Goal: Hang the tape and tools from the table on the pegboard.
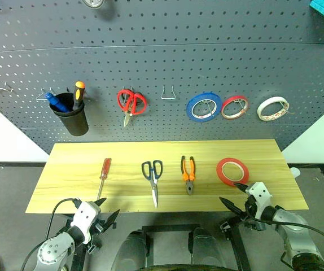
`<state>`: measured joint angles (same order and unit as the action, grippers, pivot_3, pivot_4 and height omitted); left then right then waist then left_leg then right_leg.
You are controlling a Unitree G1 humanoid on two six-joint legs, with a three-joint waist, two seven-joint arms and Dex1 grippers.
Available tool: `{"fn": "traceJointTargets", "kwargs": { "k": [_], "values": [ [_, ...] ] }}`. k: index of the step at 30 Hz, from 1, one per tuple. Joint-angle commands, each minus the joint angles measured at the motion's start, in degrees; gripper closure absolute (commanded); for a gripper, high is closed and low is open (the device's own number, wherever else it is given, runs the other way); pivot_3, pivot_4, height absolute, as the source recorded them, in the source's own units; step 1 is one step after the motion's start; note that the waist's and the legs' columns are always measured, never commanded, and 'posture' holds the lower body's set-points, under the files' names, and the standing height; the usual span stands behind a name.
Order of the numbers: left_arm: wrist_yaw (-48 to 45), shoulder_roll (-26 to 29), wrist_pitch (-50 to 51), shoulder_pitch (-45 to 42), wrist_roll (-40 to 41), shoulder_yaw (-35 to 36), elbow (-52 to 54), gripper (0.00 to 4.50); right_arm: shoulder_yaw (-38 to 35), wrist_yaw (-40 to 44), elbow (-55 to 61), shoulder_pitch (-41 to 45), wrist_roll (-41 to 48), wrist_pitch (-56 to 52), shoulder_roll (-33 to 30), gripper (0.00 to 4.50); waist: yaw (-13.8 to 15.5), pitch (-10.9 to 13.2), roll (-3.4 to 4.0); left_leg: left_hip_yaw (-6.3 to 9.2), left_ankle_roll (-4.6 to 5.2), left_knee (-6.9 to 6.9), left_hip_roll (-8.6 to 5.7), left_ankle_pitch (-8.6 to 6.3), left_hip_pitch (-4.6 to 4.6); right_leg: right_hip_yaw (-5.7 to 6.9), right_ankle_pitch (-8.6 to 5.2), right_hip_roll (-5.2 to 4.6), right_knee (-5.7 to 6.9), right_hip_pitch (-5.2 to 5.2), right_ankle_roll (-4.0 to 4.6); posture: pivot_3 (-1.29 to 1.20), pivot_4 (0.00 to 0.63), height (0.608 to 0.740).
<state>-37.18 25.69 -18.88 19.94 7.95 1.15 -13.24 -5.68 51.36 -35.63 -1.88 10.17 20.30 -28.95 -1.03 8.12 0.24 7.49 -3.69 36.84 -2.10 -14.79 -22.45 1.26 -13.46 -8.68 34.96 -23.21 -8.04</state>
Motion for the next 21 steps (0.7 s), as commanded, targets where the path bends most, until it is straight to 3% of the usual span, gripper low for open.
{"fn": "traceJointTargets", "kwargs": {
  "k": [1, 9, 21],
  "values": [
    [0.2, 0.0, 0.3, 0.5, -0.3, 0.0, 2.0, 1.03, 0.0, -0.1, 0.3, 0.0, 0.1, 1.3, 0.3, 0.00, 0.0, 0.0, 0.01, 0.00, 0.00, -0.01, 0.00, 0.00, 0.00, 0.00, 0.00, 0.00, 0.00, -0.01, 0.00, -0.06, 0.121, 0.730],
    [0.4, -0.1, 0.8, 0.5, -0.3, 0.0, 2.7, 1.03, 0.2, -0.5, 1.3, 0.7, -0.1, 0.2, 0.5, 0.00, 0.0, 0.0, 0.02, 0.00, 0.00, -0.01, 0.00, 0.00, 0.01, 0.00, 0.00, 0.00, 0.00, 0.00, 0.00, -0.06, 0.117, 0.730],
    [0.2, 0.1, 0.0, 0.0, -0.3, 0.3, 1.2, 1.03, 0.7, -2.0, 11.7, -1.3, 0.6, -6.8, 0.3, 0.00, 0.2, 0.0, 0.03, 0.00, 0.00, -0.01, 0.00, 0.00, -0.01, 0.00, 0.00, 0.00, 0.00, -0.01, 0.00, -0.06, 0.113, 0.730]
  ]
}}
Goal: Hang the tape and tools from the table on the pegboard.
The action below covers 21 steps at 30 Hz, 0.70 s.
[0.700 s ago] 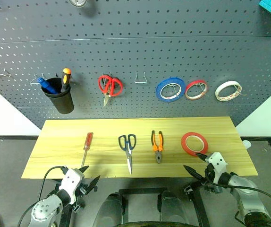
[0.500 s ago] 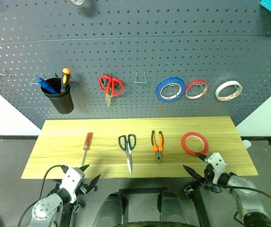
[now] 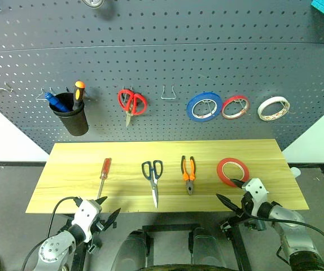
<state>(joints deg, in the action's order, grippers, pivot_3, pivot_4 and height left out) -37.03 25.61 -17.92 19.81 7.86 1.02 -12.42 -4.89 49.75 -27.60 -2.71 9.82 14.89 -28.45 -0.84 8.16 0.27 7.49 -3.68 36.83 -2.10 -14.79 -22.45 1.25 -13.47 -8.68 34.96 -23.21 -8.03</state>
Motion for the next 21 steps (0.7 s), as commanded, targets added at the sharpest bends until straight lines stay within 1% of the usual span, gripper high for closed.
{"fn": "traceJointTargets", "kwargs": {
  "k": [1, 15, 18, 21],
  "values": [
    [0.1, 0.2, -1.0, 0.2, -0.2, 0.5, 0.4, 1.03, -0.1, -0.5, 4.4, -0.6, 0.9, -1.9, -0.2, 0.00, 0.0, 0.0, 0.00, 0.00, 0.00, 0.00, 0.00, 0.00, 0.00, 0.00, 0.00, 0.00, 0.00, 0.00, 0.00, -0.06, 0.113, 0.730],
    [0.8, 0.1, 0.4, 0.7, -0.2, 0.3, 3.7, 1.03, 0.0, -1.3, 7.4, -0.5, 0.4, -4.7, -0.5, 0.00, 0.0, 0.0, 0.00, 0.00, -0.01, 0.00, 0.00, -0.01, -0.01, 0.00, 0.00, 0.00, 0.00, -0.01, 0.00, -0.05, 0.108, 0.730],
    [-0.1, 0.2, 0.8, -1.7, 0.7, 0.2, 3.9, 1.03, 0.5, -1.9, 5.6, 1.2, -1.0, -5.0, -1.2, 0.00, 0.0, 0.0, 0.00, 0.00, -0.01, 0.00, 0.00, -0.01, -0.01, 0.00, 0.00, 0.00, 0.00, -0.02, 0.00, -0.05, 0.106, 0.730],
    [-2.5, 0.8, 0.7, -5.3, -0.1, -1.3, 2.4, 1.03, 0.5, -2.6, 3.4, 3.5, -2.0, -5.9, -1.8, 0.00, 0.0, 0.0, 0.00, 0.00, -0.01, 0.02, 0.00, 0.00, -0.01, 0.00, 0.00, 0.00, 0.00, -0.01, 0.00, -0.04, 0.106, 0.730]
  ]
}}
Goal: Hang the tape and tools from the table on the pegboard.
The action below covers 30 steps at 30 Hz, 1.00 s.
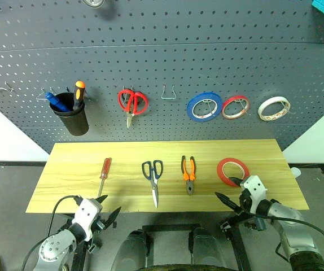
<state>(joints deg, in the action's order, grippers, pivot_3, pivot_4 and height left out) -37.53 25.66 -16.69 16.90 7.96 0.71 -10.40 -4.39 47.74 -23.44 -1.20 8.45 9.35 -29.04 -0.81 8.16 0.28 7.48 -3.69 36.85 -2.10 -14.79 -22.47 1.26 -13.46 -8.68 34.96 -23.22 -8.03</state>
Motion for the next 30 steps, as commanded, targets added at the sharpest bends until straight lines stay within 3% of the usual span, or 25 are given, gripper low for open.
{"fn": "traceJointTargets", "kwargs": {
  "k": [1, 9, 16, 30],
  "values": [
    [-3.2, 1.0, -0.5, -3.8, -0.2, -1.8, 0.0, 1.03, 0.0, -0.6, -1.1, 2.8, -0.5, -1.4, -1.3, 0.00, 0.0, 0.0, 0.00, 0.00, 0.00, 0.01, 0.00, 0.00, 0.01, 0.00, 0.01, 0.01, 0.01, 0.01, 0.01, -0.04, 0.106, 0.730],
    [-16.0, 2.8, 3.1, -11.8, 1.6, -8.0, -0.3, 1.03, 2.9, -2.4, -5.1, 9.0, -4.6, -6.8, -2.6, 0.00, -0.1, 0.0, 0.01, 0.00, 0.04, -0.06, -0.01, 0.03, 0.03, -0.01, 0.03, 0.04, 0.04, 0.00, 0.00, -0.06, 0.109, 0.730],
    [-22.5, 3.4, 6.6, -17.3, 2.5, -10.0, -1.0, 1.03, 7.6, -4.1, -15.8, 16.6, -10.2, -8.4, -2.2, 0.00, -0.3, 0.0, 0.01, 0.00, 0.05, -0.01, -0.01, 0.04, 0.07, -0.02, 0.03, 0.05, 0.14, 0.02, 0.00, -0.07, 0.108, 0.730],
    [-26.1, 5.5, 8.7, -13.6, 5.2, -9.7, 4.9, 1.03, 11.9, -3.3, -31.0, 26.3, -14.7, -13.6, -1.4, 0.00, -1.8, 0.0, 0.02, -0.01, 0.06, -0.04, -0.02, 0.05, 0.14, -0.12, 0.03, 0.08, 0.15, 0.06, -0.02, -0.07, 0.104, 0.730]
  ]
}}
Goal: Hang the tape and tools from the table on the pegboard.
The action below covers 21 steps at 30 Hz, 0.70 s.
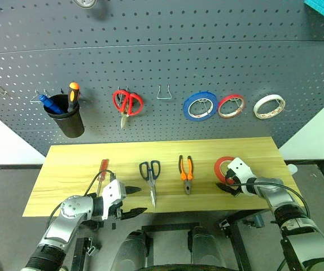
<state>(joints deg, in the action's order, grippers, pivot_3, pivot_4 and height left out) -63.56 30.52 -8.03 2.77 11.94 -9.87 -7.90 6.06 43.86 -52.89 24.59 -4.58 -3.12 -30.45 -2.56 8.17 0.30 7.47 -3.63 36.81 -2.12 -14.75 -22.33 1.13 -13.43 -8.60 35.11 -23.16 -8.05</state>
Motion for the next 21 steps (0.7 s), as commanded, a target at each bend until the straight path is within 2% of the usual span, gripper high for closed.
{"fn": "traceJointTargets", "kwargs": {
  "k": [1, 5, 13, 14, 17, 21],
  "values": [
    [0.0, 0.7, 0.1, 0.7, 1.3, 1.0, 2.7, 1.03, 1.7, 0.4, -2.2, 0.7, -2.0, -1.3, 0.0, 0.00, 0.0, 0.0, 0.00, 0.00, 0.00, 0.01, 0.00, 0.00, 0.03, -0.01, 0.00, 0.00, 0.01, 0.03, 0.01, -0.07, 0.104, 0.730],
    [0.5, 0.7, 0.5, 1.0, 1.2, 1.1, 3.4, 1.00, 1.9, 0.1, -3.5, 1.4, -2.7, -1.5, 0.1, 0.93, 0.0, 0.0, -0.02, 0.00, 0.00, 0.03, 0.00, 0.00, 0.14, -0.02, 0.00, 0.01, 0.04, 0.12, 0.01, -0.06, 0.107, 0.730],
    [2.1, 0.4, 0.2, 0.3, 0.6, 1.0, 3.3, 1.00, 2.5, -0.4, -2.0, 0.1, -3.3, -0.4, -0.8, 3.67, 0.0, 0.0, -0.02, 0.00, 0.00, 0.07, 0.00, 0.00, 0.33, -0.04, 0.00, 0.00, 0.03, 0.34, 0.01, -0.08, 0.109, 0.730],
    [2.7, 0.1, 0.1, 0.2, 0.5, 1.2, 3.3, 1.00, 2.3, -0.7, -1.2, -0.4, -3.3, 0.0, -1.0, 3.82, 0.0, 0.0, -0.02, 0.01, 0.00, 0.07, 0.00, 0.00, 0.34, -0.04, 0.00, 0.00, 0.03, 0.35, 0.01, -0.08, 0.109, 0.730],
    [5.7, -0.8, -0.6, 0.1, 0.1, 2.1, 3.3, 1.00, 2.5, -3.7, 3.2, -3.1, -4.5, 3.7, -2.5, 3.82, 0.2, 0.0, -0.02, 0.01, 0.00, 0.06, 0.00, 0.00, 0.34, -0.04, -0.01, 0.00, 0.03, 0.37, 0.00, -0.07, 0.109, 0.730],
    [10.0, -1.9, -0.5, 0.6, 0.7, 4.6, 4.9, 1.00, 2.9, -16.3, 19.0, -14.1, -12.0, 14.3, -7.1, 3.82, 1.1, 0.0, 0.00, 0.02, 0.00, 0.05, -0.04, 0.00, 0.16, -0.04, -0.04, -0.04, 0.02, 0.21, -0.06, -0.06, 0.116, 0.730]
  ]
}}
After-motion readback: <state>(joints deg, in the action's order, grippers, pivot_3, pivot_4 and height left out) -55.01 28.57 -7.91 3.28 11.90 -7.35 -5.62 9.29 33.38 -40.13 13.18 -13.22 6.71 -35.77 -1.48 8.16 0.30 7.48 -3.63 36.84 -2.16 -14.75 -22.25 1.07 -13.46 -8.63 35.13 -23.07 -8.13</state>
